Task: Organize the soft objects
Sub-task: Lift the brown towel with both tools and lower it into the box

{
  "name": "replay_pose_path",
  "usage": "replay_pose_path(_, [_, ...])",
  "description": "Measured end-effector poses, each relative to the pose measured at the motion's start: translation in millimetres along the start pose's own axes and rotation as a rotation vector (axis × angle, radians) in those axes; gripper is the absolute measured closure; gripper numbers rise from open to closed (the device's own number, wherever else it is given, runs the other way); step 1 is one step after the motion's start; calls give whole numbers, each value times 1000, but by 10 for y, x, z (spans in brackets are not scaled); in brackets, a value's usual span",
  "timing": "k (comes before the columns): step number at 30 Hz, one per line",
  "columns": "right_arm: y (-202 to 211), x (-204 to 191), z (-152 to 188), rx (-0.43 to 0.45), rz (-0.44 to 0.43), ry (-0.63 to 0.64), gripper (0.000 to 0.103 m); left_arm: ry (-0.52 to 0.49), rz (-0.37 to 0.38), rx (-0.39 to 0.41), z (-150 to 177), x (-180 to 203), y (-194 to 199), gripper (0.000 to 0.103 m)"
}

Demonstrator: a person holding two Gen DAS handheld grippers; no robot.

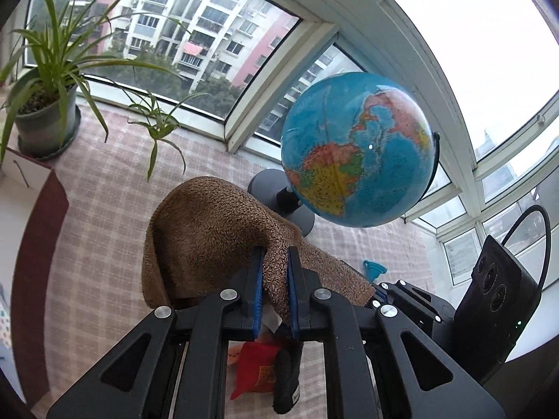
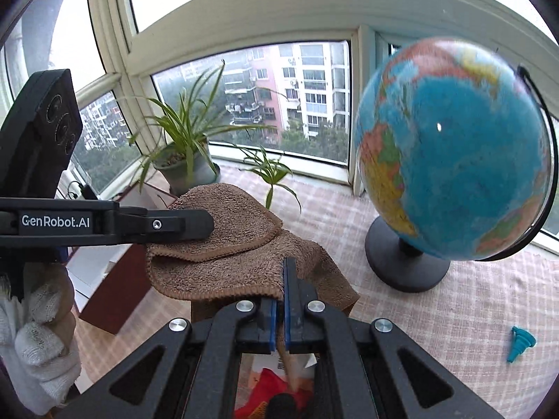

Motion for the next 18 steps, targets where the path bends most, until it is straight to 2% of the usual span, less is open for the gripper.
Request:
replay_pose_path(11, [412, -424, -281, 87, -71, 4, 101, -30, 60, 58, 12, 47, 608, 93])
replay_pose_path(18, [521, -845, -443, 125, -118, 25, 101, -13, 91, 103, -14, -105, 996, 93])
Point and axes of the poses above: each gripper's, at about its wrist camera, not at the fingertips, and y roughly against the way its jaws point, x to its right, z to its underside, the point moved 2 cm from there along -y, roughly the way its jaws point, and after that the axes turned 5 degrees about -z, right-handed, at the moved point
